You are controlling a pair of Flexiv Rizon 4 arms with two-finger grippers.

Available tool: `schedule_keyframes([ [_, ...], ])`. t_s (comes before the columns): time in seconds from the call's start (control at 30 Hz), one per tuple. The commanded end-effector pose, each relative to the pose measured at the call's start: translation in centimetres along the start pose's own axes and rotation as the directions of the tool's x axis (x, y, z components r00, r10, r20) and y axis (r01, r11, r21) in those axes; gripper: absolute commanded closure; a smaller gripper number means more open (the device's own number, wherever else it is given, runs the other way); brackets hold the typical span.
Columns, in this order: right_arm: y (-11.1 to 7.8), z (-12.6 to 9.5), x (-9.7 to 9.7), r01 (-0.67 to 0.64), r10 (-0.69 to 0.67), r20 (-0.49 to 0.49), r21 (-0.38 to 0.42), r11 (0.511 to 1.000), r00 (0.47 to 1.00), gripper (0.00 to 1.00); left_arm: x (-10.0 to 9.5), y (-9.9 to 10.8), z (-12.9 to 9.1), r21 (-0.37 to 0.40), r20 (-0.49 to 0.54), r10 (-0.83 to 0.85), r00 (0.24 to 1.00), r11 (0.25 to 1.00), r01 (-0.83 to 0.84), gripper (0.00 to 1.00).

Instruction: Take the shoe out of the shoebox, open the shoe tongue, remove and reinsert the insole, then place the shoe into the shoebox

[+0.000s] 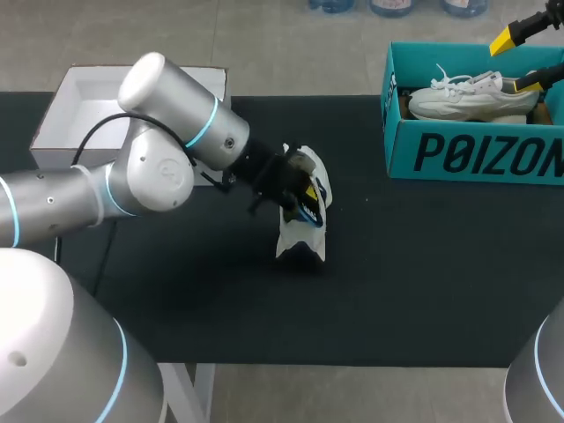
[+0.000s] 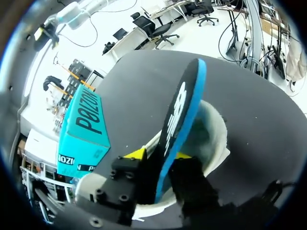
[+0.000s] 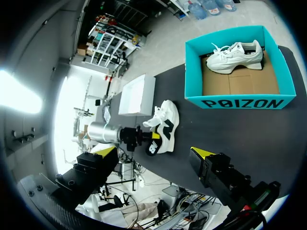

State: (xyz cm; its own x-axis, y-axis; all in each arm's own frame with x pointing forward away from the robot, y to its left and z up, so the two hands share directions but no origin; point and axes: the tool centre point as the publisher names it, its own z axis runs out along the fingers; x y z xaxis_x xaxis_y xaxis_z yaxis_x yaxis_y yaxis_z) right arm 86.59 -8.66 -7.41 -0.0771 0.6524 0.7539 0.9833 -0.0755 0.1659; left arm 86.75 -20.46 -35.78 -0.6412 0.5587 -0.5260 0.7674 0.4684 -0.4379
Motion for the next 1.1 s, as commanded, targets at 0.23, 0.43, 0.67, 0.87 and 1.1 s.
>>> schedule_keyframes([
  [0.23,0.0,0.0,0.0,0.0,0.0,0.002,0.001,1.0,1.0,0.0,0.8,0.2,0.0,-0.036,-0.02,0.0,1.0,0.999,0.0,1.0],
  [0.43,0.0,0.0,0.0,0.0,0.0,0.002,0.001,1.0,1.0,0.0,0.3,1.7,1.4,-0.108,-0.011,-0.026,1.0,0.994,0.025,1.0],
  [0.67,0.0,0.0,0.0,0.0,0.0,0.002,0.001,1.0,1.0,0.0,0.6,2.1,1.6,-0.137,0.004,-0.056,0.998,0.989,0.056,0.69],
  [0.87,0.0,0.0,0.0,0.0,0.0,0.002,0.001,1.0,1.0,0.0,1.5,0.4,-0.1,-0.107,0.035,-0.037,0.999,0.993,0.04,0.45],
  [1.1,0.0,0.0,0.0,0.0,0.0,0.002,0.001,1.0,1.0,0.0,1.6,-1.3,-1.0,-0.121,0.047,-0.004,0.999,0.993,0.01,0.95],
])
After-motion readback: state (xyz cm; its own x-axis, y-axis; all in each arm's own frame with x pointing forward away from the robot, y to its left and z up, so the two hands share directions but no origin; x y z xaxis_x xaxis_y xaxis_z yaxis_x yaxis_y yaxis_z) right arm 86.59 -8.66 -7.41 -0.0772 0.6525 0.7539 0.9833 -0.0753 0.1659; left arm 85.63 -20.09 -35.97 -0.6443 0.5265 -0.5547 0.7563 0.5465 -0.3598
